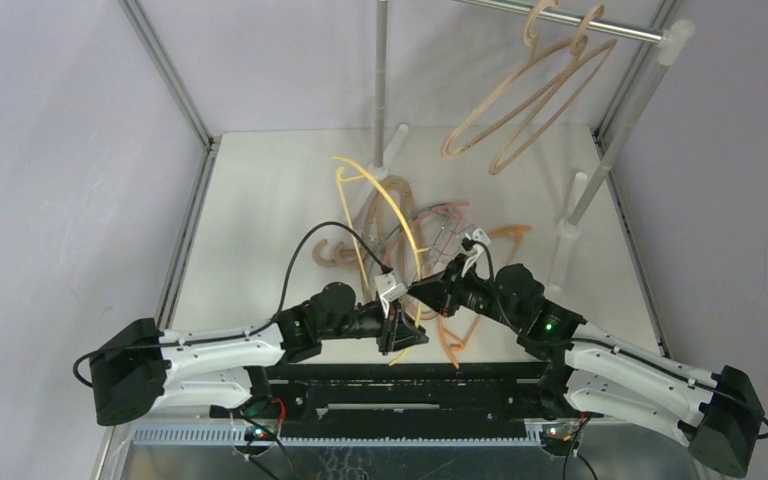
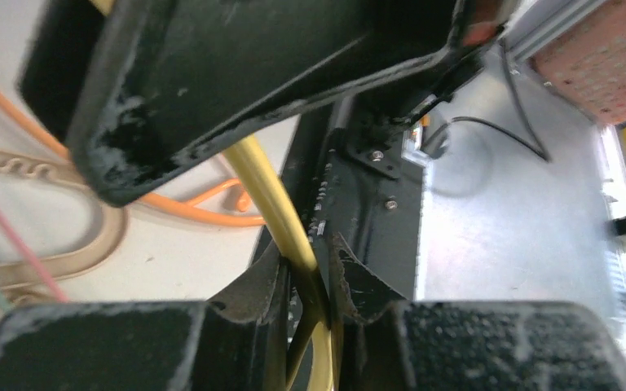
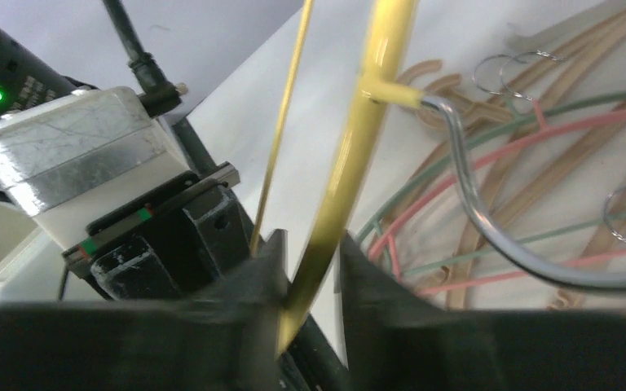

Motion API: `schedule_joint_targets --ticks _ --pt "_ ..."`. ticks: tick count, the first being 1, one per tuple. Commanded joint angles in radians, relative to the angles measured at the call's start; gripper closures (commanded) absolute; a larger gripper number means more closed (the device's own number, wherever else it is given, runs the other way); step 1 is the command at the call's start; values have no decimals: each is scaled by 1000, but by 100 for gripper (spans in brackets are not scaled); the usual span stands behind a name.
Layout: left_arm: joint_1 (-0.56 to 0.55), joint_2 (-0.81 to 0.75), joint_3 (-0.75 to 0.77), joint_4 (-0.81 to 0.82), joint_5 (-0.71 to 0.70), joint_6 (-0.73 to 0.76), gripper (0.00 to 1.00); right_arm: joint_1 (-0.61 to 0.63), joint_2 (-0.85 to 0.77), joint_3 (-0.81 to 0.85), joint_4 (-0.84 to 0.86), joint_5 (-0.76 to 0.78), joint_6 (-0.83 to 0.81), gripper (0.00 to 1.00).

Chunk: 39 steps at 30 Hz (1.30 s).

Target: Organize the hangers

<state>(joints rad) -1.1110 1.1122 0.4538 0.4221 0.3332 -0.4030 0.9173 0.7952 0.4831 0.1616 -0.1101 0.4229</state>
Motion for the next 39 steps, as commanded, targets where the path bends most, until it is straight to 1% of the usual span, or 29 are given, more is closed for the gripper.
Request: schedule_joint_targets --ticks 1,2,3,4,5,6,9,12,13,15,17,21,23,25,28,31,32,34,35,36,39 --pt "4 8 5 93 32 -3 97 -14 23 30 68 -18 -6 100" --pt "3 8 5 89 22 -5 87 -13 24 32 62 -5 -4 100" --pt "4 6 4 80 8 -4 68 -10 22 37 49 16 1 100" --pt "2 3 6 69 -6 1 53 -3 19 44 27 52 5 100" --pt "2 -4 8 50 -27 7 41 7 15 52 5 92 1 100" --pt "2 -15 11 28 -58 14 38 25 10 62 -20 139 -2 100" --pt "-9 -65 25 -60 -184 41 36 73 15 100 -99 298 11 100" --pt "-35 -106 58 -168 -358 62 35 114 41 128 -158 435 71 100" --pt "-47 -109 71 -204 -430 62 35 134 55 139 -178 504 101 100" --pt "-69 -103 91 -264 -585 50 35 155 94 172 -252 608 192 100" --pt "-90 -74 111 -302 -715 31 35 172 141 209 -305 673 280 100" --pt "-149 23 173 -394 -957 7 36 208 232 295 -339 702 348 100" --pt "-171 72 201 -429 -1043 1 36 232 265 347 -363 723 355 100" --pt "-181 115 219 -455 -1098 -7 36 248 281 378 -367 735 353 100" --pt "-190 158 234 -497 -1155 -29 41 255 277 393 -373 750 355 100" --pt "-193 181 237 -542 -1203 -57 55 255 261 395 -381 763 353 100" --pt "-193 186 238 -556 -1221 -64 62 255 254 395 -384 763 352 100" --pt "-193 193 239 -586 -1244 -72 78 255 246 396 -389 767 355 100" --pt "-193 196 239 -597 -1255 -74 91 255 244 396 -394 770 355 100" --pt "-194 198 240 -608 -1265 -74 99 255 242 395 -397 775 355 100" --pt "-193 196 233 -616 -1277 -46 100 255 234 396 -406 780 354 100"
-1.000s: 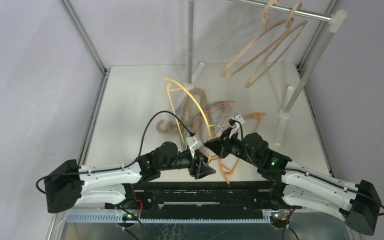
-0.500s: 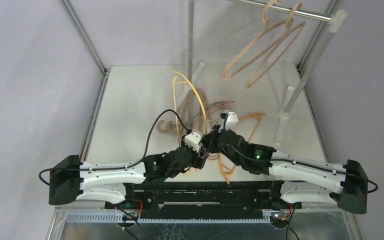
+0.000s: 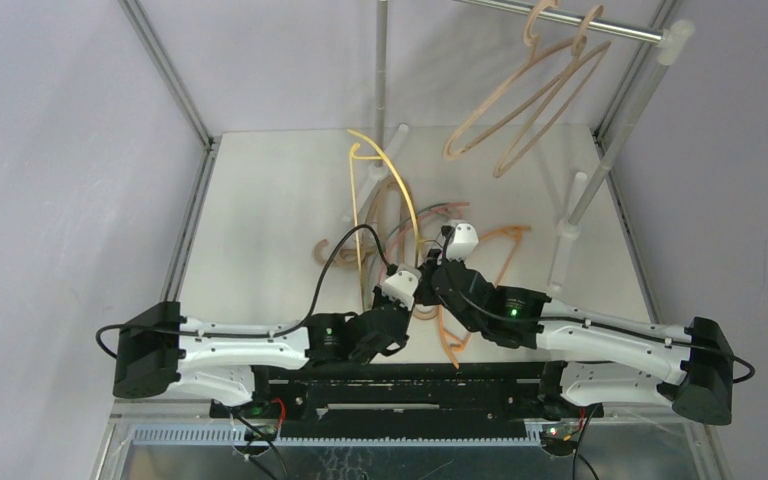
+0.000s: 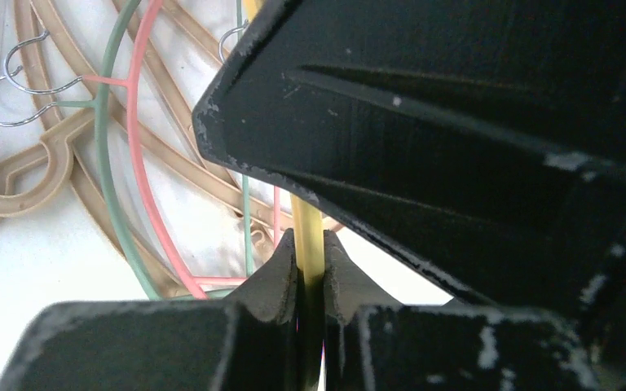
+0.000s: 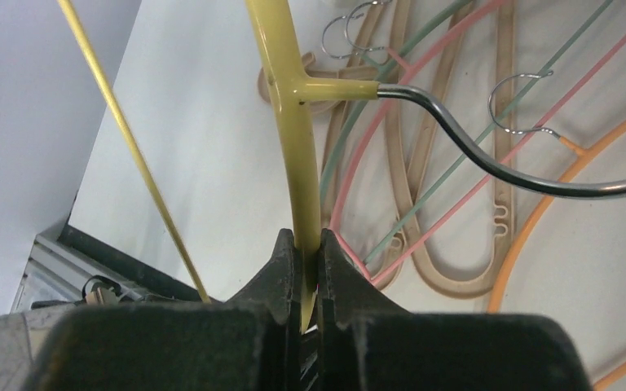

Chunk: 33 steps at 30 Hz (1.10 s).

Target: Organize the hangers

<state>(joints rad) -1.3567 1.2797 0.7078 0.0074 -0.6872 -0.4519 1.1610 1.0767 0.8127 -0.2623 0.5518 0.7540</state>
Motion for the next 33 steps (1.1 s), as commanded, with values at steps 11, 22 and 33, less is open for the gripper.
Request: schedule_joint_targets --ticks 11,22,33 --pt "100 -75 -94 -208 -174 35 100 12 -113 51 -24 136 3 78" --pt "187 -226 -130 -194 63 124 100 13 -216 -13 -188 203 68 34" --pt "285 -299 181 -293 547 138 100 16 -347 -23 -405 368 153 35"
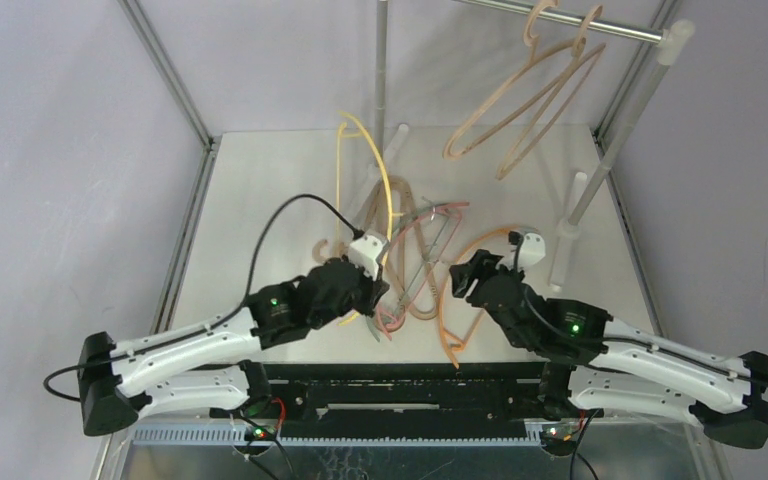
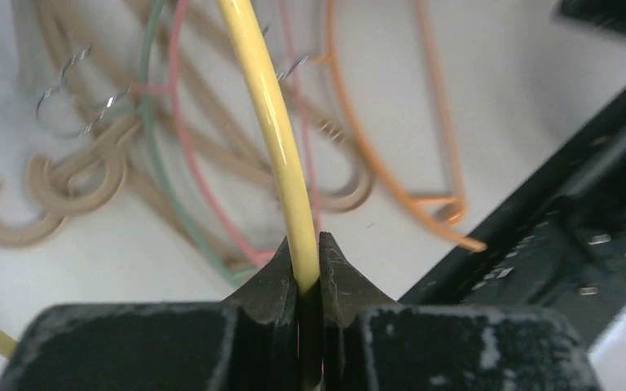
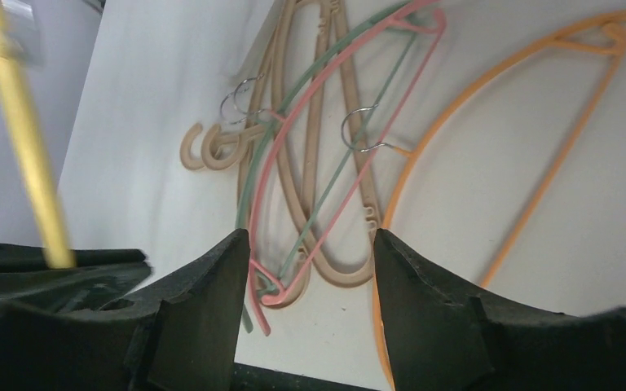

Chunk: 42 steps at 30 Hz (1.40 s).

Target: Organize the hangers

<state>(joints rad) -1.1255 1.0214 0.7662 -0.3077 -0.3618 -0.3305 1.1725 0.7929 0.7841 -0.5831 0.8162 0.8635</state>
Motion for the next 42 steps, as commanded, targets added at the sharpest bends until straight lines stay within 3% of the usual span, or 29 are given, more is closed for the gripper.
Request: schedule_joint_targets --ticks 1,11,21,32,42 --pt "70 -38 144 26 268 7 100 4 -78 7 -107 115 55 36" --pt "232 33 257 117 563 -49 100 4 -141 14 -222 145 104 37" --pt "363 174 494 153 827 -85 100 5 -156 44 -257 173 102 37" --pt "500 402 747 248 1060 -192 100 3 -178 73 -258 211 59 37" --pt "538 603 980 339 1180 -331 100 -2 -193 77 -218 250 18 37"
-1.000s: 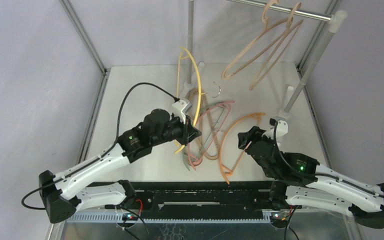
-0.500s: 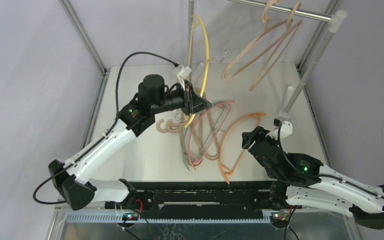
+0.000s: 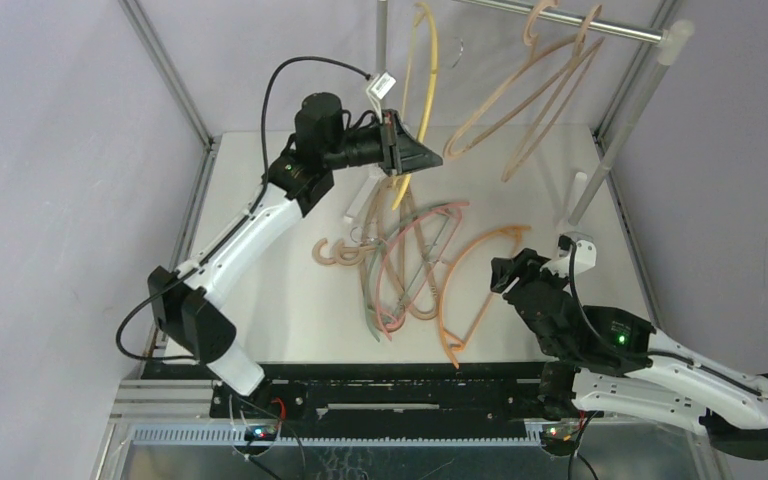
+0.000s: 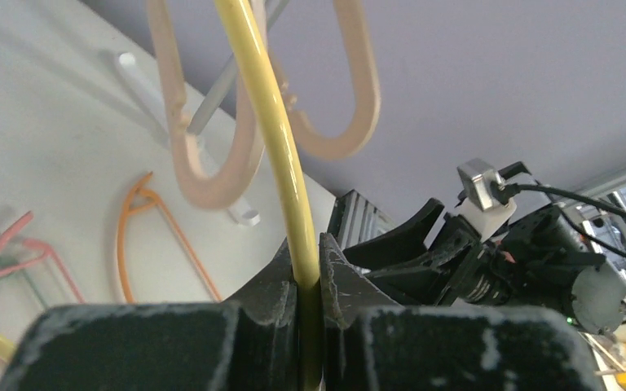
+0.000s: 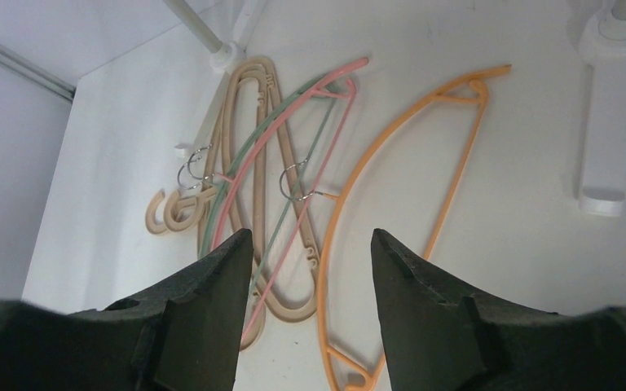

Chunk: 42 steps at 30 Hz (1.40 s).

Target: Organize the hangers

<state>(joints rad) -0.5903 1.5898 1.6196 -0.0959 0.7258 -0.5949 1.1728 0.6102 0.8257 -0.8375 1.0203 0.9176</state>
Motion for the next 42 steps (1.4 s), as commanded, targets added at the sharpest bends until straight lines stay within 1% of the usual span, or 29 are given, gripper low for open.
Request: schedule_joint_targets --ticks 1,10,13,20,28,29,30,32,36,39,40,42 --pt "2 52 158 138 100 -71 100 -6 -10 35 38 50 -41 37" --pt "17 213 341 266 154 -269 100 -59 -16 35 52 22 -73 37" --pt "26 264 388 321 163 -352 100 -71 -24 35 51 15 -78 37" --pt "38 359 489 408 184 -482 100 -94 -45 16 51 9 -84 38" --pt "64 453 600 473 170 -624 100 -132 -34 3 84 -36 -117 39" --pt "67 461 604 472 165 -632 100 -136 -34 3 87 -41 -119 39" --pt "70 466 604 463 158 -636 97 -141 -32 2 88 -47 -122 39" --pt "81 475 598 449 142 -642 87 -151 -32 -3 93 -58 -127 39" --pt "99 476 541 450 130 -654 86 -164 -39 -12 98 -73 -127 39" --pt "99 450 456 462 115 -648 82 -175 -45 -25 103 -83 -127 39" --pt "129 443 437 462 114 -644 81 -179 -47 -28 107 -88 -128 39" --pt "135 439 412 463 116 -639 79 -185 -48 -33 114 -98 -133 39"
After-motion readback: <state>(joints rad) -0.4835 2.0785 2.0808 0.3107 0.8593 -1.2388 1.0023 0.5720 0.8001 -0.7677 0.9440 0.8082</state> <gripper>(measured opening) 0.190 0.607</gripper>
